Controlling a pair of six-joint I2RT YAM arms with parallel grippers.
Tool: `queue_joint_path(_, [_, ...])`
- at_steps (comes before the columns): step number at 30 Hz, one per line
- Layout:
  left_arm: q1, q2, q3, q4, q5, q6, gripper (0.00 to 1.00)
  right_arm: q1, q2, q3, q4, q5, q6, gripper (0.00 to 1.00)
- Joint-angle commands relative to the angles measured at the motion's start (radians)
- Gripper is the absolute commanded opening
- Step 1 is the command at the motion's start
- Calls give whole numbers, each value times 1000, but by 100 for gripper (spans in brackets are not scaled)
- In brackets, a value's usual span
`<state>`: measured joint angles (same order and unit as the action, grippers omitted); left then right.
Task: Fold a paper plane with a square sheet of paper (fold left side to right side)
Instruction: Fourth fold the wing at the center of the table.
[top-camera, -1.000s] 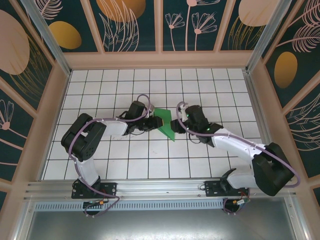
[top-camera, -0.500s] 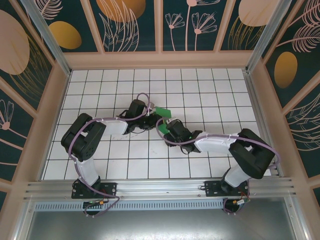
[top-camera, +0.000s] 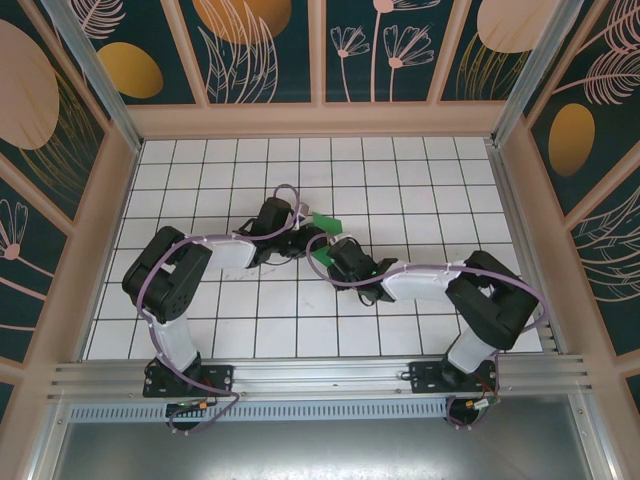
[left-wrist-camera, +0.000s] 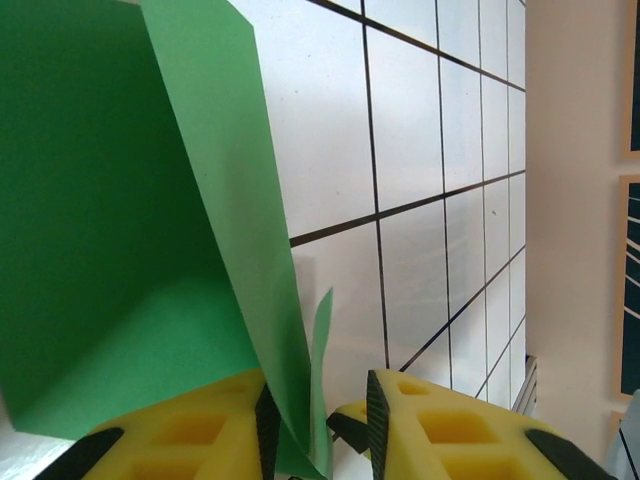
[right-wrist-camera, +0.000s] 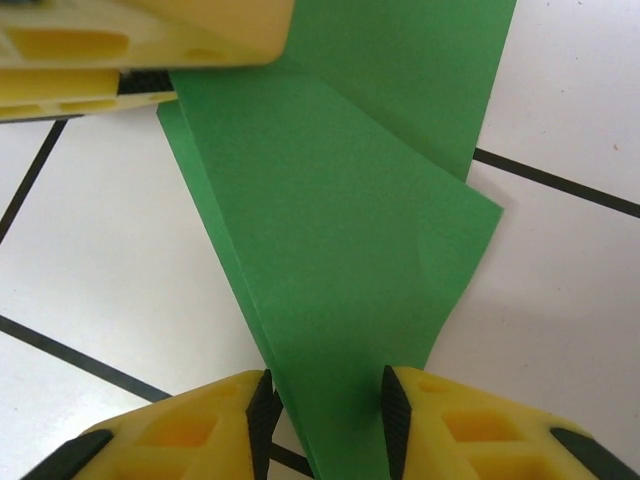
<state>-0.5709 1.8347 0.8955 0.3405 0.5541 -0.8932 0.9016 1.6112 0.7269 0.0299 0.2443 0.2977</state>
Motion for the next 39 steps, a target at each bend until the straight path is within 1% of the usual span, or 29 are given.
queue_joint_path(1, [-6,-16,20,10,15,-2,35,8,16,29,11,25,2,32])
queue_joint_path(7, [-6,-32,17,-14,-8,17,39,8,21,19,8,11,2,24])
queue_joint_path(11, [-5,-49,14,-33,-29,26,44,8,26,6,13,-8,6,17])
queue_joint_path(15, [8,-77,-2,-47,-43,34,49,8,34,-1,19,-22,14,13])
queue_joint_path(20, [43,-114,-22,-79,-57,55,56,7,39,-1,22,-33,12,10])
queue_joint_path(21, [52,-151,-27,-87,-60,59,58,7,39,0,22,-34,12,10])
queue_joint_path(26, [89,-205,-46,-125,-82,85,61,-7,18,-1,28,-71,13,9])
queue_joint_path(29, [93,-212,-56,-130,-77,96,60,-32,-7,0,37,-139,5,8])
queue_joint_path(31, [93,-205,-62,-119,-60,105,55,-52,-16,3,37,-196,2,7])
queue_joint_path(33, [89,-201,-69,-119,-67,124,49,-75,-18,3,38,-260,-1,6])
queue_joint_path(37, [82,-186,-82,-106,-57,139,44,-113,-19,-1,47,-366,4,5])
queue_joint_path(39, [77,-167,-84,-91,-43,133,42,-129,-24,-9,60,-407,9,5])
